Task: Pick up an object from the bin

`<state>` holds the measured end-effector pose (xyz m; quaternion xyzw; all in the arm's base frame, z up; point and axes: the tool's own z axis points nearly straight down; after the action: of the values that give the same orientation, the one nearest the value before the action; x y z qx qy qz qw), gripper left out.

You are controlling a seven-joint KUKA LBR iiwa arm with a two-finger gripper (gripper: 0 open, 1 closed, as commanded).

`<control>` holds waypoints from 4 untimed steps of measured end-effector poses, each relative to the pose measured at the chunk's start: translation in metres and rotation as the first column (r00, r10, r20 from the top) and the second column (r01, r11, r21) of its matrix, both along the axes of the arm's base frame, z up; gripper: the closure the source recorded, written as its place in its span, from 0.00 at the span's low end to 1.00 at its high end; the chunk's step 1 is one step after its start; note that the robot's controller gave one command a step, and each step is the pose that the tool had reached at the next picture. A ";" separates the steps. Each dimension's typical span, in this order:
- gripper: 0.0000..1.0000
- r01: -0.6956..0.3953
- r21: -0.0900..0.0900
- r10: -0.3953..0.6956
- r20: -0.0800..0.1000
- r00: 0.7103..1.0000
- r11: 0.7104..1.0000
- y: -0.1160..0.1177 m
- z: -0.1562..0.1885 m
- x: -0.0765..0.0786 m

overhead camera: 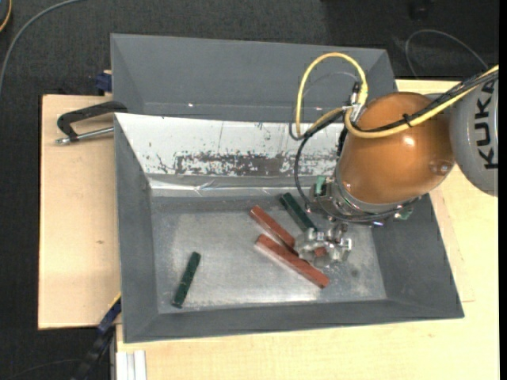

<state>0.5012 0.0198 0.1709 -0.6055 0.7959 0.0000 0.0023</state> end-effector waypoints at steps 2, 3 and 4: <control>0.00 -0.271 0.001 0.271 0.001 0.963 0.963 -0.012 -0.102 0.062; 0.00 -0.310 0.000 0.310 0.009 0.951 0.951 0.041 -0.049 0.088; 0.00 -0.485 -0.001 0.485 0.001 0.874 0.874 0.049 -0.100 0.101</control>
Offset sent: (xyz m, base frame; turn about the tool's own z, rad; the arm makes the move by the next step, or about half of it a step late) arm 0.0000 0.0000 0.0000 0.0000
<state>0.6020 0.0686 0.0704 -0.7856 0.6187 0.0001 0.0023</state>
